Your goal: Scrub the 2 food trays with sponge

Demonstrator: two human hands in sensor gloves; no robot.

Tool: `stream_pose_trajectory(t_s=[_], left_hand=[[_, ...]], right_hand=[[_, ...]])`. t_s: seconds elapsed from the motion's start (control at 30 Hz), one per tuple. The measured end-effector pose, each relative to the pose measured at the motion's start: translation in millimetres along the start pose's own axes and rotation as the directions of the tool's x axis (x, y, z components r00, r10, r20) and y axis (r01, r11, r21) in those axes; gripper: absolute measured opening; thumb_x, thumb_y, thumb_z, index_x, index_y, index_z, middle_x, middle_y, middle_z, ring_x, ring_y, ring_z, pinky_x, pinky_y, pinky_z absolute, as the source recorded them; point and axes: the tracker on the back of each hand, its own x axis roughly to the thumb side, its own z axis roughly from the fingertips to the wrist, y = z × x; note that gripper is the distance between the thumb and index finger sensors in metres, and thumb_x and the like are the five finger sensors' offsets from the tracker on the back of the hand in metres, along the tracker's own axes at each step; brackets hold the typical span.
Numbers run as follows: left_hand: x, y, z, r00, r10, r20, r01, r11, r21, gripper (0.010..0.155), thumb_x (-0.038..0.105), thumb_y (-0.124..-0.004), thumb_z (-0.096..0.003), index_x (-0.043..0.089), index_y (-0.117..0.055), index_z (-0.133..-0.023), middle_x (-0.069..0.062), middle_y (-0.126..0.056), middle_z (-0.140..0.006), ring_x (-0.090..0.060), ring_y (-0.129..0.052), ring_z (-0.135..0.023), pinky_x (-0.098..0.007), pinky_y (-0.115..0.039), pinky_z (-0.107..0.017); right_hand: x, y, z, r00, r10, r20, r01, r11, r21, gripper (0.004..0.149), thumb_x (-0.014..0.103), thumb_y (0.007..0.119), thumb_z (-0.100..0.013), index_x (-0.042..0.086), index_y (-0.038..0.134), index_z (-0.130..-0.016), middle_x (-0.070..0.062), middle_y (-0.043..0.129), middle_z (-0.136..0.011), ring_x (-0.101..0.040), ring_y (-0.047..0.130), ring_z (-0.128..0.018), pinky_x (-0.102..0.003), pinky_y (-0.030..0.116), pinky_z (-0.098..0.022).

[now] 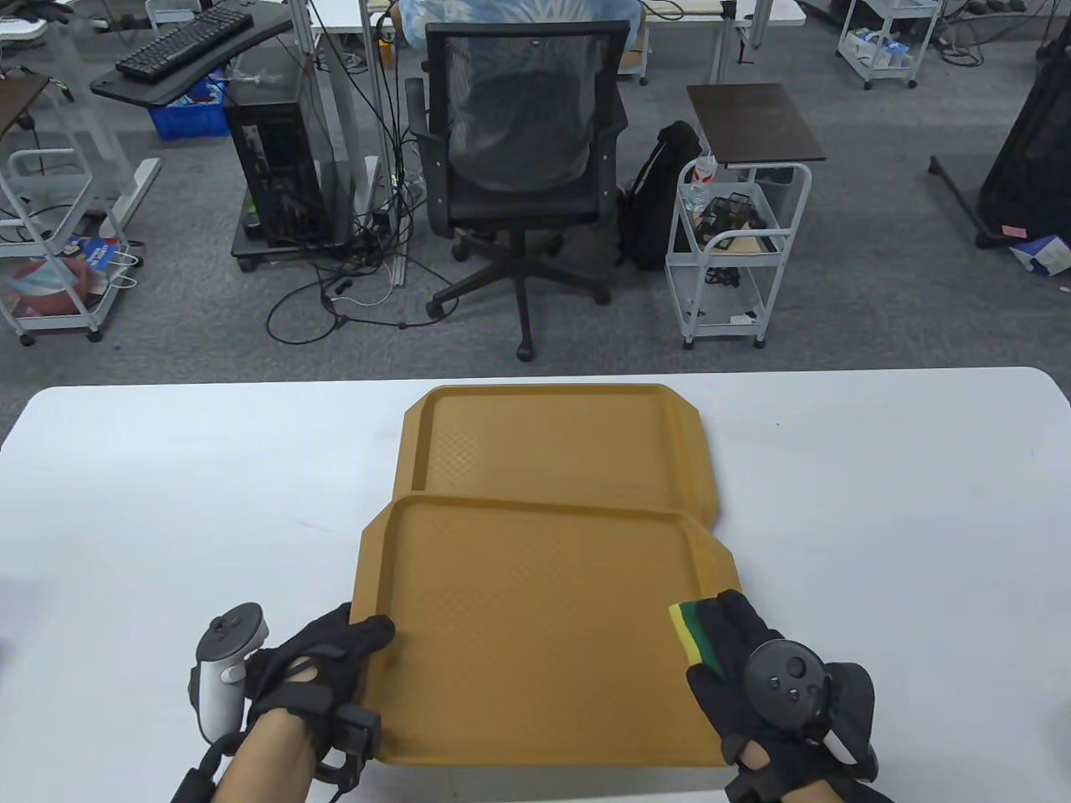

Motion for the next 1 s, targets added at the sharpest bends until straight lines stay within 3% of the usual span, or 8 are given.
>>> stream_pose_trajectory(t_s=[0.33, 0.6, 0.7, 0.73, 0.8, 0.83, 0.9, 1.0], left_hand=[[29.2, 1.5, -82.1, 0.996, 0.091, -0.002, -0.090, 0.991, 0.095, 0.062, 0.048, -0.098, -0.0445, 0.028, -0.078, -0.100, -0.003, -0.098, -0.087, -0.029, -0.115, -0.058, -0.035, -0.098, -0.036], [24.3, -12.4, -145.0, 0.974, 0.220, -0.051, -0.221, 0.975, -0.005, 0.066, 0.050, -0.094, -0.0453, 0.028, -0.072, -0.104, -0.005, -0.093, -0.093, -0.030, -0.112, -0.067, -0.037, -0.097, -0.044], [26.6, -13.4, -155.2, 0.964, 0.265, -0.026, -0.266, 0.962, -0.059, 0.077, 0.048, -0.090, -0.0474, 0.021, -0.054, -0.110, -0.011, -0.076, -0.105, -0.033, -0.102, -0.084, -0.042, -0.093, -0.057], [32.5, -13.5, -158.0, 0.973, 0.231, 0.022, -0.229, 0.971, -0.061, 0.078, 0.045, -0.089, -0.0483, 0.019, -0.049, -0.111, -0.015, -0.065, -0.110, -0.037, -0.093, -0.092, -0.044, -0.088, -0.062], [47.3, -10.8, -161.5, 0.996, -0.064, 0.063, 0.063, 0.998, 0.017, 0.081, 0.040, -0.087, -0.0500, 0.019, -0.039, -0.112, -0.011, -0.056, -0.113, -0.035, -0.081, -0.097, -0.044, -0.080, -0.067], [58.0, -9.0, -159.8, 0.945, -0.327, 0.024, 0.317, 0.932, 0.176, 0.078, 0.043, -0.087, -0.0493, 0.024, -0.044, -0.112, -0.007, -0.057, -0.113, -0.034, -0.074, -0.095, -0.043, -0.073, -0.066], [66.8, -11.7, -162.9, 0.845, -0.528, -0.081, 0.528, 0.800, 0.287, 0.079, 0.050, -0.087, -0.0472, 0.026, -0.051, -0.112, -0.004, -0.061, -0.112, -0.030, -0.075, -0.092, -0.040, -0.073, -0.064], [69.4, -17.4, -176.0, 0.751, -0.633, -0.186, 0.659, 0.704, 0.265, 0.077, 0.056, -0.082, -0.0481, 0.029, -0.050, -0.113, -0.007, -0.055, -0.116, -0.034, -0.072, -0.095, -0.043, -0.071, -0.066]], right_hand=[[-2.6, 0.5, -2.9, 1.000, -0.020, 0.014, 0.020, 1.000, -0.004, 0.068, 0.038, 0.093, -0.044, 0.023, 0.065, -0.104, -0.012, 0.056, -0.112, -0.042, 0.081, -0.085, -0.054, 0.077, -0.060], [-14.4, -0.1, -6.4, 1.000, -0.020, -0.015, 0.019, 1.000, -0.006, 0.068, 0.038, 0.093, -0.044, 0.023, 0.065, -0.104, -0.012, 0.056, -0.112, -0.042, 0.081, -0.085, -0.054, 0.077, -0.060], [-16.2, 0.5, -7.0, 1.000, -0.014, -0.022, 0.014, 1.000, -0.003, 0.068, 0.038, 0.093, -0.044, 0.023, 0.065, -0.104, -0.011, 0.056, -0.112, -0.042, 0.081, -0.085, -0.054, 0.077, -0.061], [-17.1, 0.7, -7.0, 1.000, -0.012, -0.027, 0.012, 1.000, -0.002, 0.068, 0.038, 0.093, -0.044, 0.023, 0.065, -0.104, -0.011, 0.056, -0.112, -0.042, 0.081, -0.085, -0.054, 0.077, -0.061], [-18.2, 1.1, -7.0, 0.999, -0.010, -0.034, 0.010, 1.000, -0.002, 0.068, 0.038, 0.093, -0.044, 0.023, 0.065, -0.104, -0.011, 0.056, -0.112, -0.042, 0.081, -0.085, -0.054, 0.077, -0.061], [-18.4, 1.5, -7.2, 0.999, -0.008, -0.035, 0.008, 1.000, -0.003, 0.068, 0.038, 0.093, -0.044, 0.023, 0.065, -0.103, -0.012, 0.056, -0.112, -0.042, 0.081, -0.085, -0.054, 0.077, -0.060], [-17.9, 2.2, -7.4, 0.999, 0.003, -0.036, -0.003, 1.000, -0.005, 0.068, 0.038, 0.093, -0.044, 0.023, 0.065, -0.104, -0.012, 0.056, -0.112, -0.042, 0.081, -0.085, -0.054, 0.077, -0.060], [-17.3, 5.7, -8.1, 0.999, 0.018, -0.035, -0.018, 1.000, 0.008, 0.068, 0.038, 0.093, -0.044, 0.023, 0.065, -0.104, -0.011, 0.056, -0.112, -0.042, 0.081, -0.085, -0.054, 0.077, -0.060]])
